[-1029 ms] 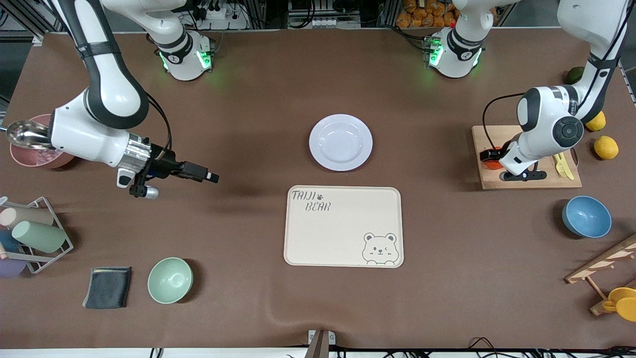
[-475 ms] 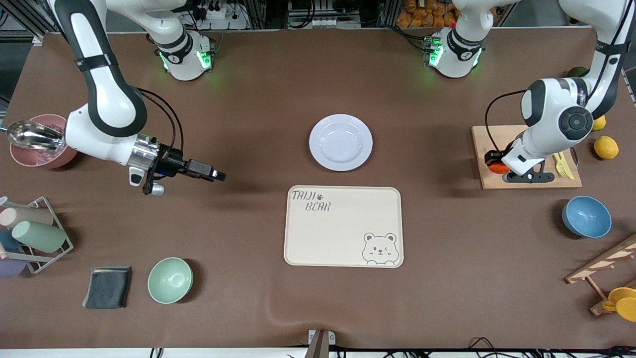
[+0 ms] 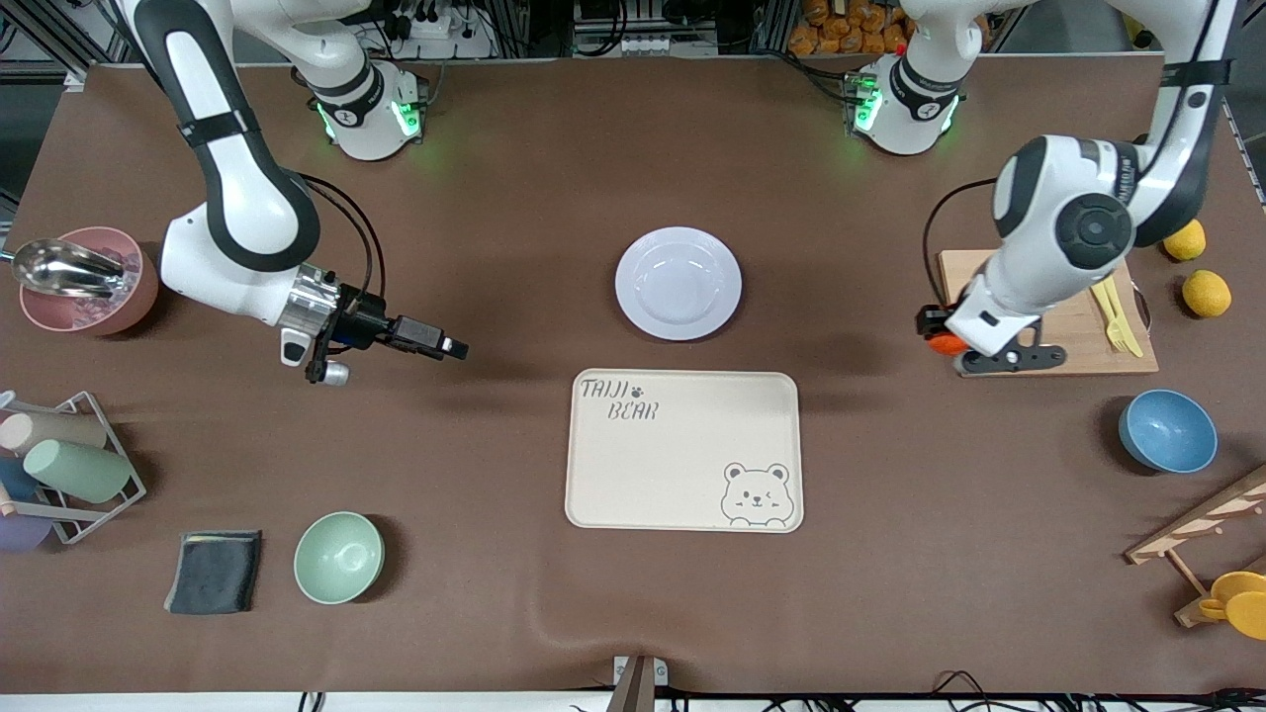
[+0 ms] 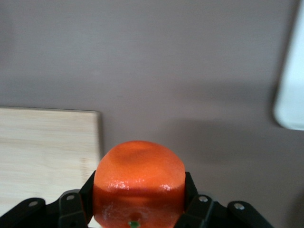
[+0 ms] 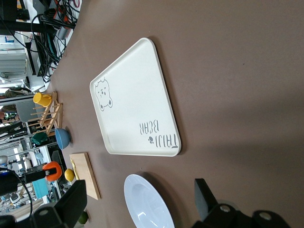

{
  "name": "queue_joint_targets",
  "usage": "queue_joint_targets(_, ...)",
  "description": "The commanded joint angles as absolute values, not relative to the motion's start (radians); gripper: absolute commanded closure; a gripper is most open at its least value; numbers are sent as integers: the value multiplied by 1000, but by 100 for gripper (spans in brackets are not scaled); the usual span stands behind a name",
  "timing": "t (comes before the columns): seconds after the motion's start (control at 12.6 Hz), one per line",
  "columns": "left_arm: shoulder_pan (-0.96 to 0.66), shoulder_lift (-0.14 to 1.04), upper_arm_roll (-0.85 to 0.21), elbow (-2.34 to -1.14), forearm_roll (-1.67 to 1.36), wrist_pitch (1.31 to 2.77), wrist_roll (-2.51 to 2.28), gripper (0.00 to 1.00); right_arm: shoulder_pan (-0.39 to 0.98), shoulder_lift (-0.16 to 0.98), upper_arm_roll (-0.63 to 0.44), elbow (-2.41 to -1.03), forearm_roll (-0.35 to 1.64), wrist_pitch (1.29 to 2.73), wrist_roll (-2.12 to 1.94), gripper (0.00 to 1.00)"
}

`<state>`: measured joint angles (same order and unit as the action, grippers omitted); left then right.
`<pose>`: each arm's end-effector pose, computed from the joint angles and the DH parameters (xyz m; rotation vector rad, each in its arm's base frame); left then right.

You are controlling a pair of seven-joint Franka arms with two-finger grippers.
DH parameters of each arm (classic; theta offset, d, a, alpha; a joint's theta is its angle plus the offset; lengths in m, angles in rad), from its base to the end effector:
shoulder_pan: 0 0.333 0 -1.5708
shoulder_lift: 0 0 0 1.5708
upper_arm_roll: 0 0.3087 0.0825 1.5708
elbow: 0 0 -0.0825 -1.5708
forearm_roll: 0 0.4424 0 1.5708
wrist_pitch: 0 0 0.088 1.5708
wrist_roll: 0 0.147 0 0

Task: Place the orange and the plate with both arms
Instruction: 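Lift the orange and carry it over the white plate with the left gripper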

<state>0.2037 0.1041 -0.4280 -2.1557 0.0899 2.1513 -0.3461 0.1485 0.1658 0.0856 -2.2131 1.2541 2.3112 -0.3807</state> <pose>0.5670 -0.1243 0.2636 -3.0811 -0.1059 0.1322 0.5727 0.1853 0.2328 -2.2305 0.3680 -0.0035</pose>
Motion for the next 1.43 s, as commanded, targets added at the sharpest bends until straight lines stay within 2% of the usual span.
queue_joint_targets(0.0, 206, 165, -538, -2054, 52, 2094, -507, 100, 155, 158, 83, -2227, 1282, 2326, -408, 0)
queue_joint_targets(0.24, 135, 248, -633, -1952, 51, 2066, -754, 100, 152, 164, 83, -2238, 1282, 2326, -442, 0)
queue_joint_targets(0.55, -50, 363, -634, -1878, 54, 2066, -960, 100, 152, 170, 83, -2243, 1295, 2324, -480, 0)
queue_joint_targets(0.95, -162, 463, -632, -1862, 61, 2068, -1020, 100, 150, 175, 84, -2244, 1295, 2324, -502, 0)
queue_joint_targets(1.35, -273, 612, -624, -1786, 138, 2078, -1156, 100, 153, 176, 84, -2260, 1296, 2326, -506, 0)
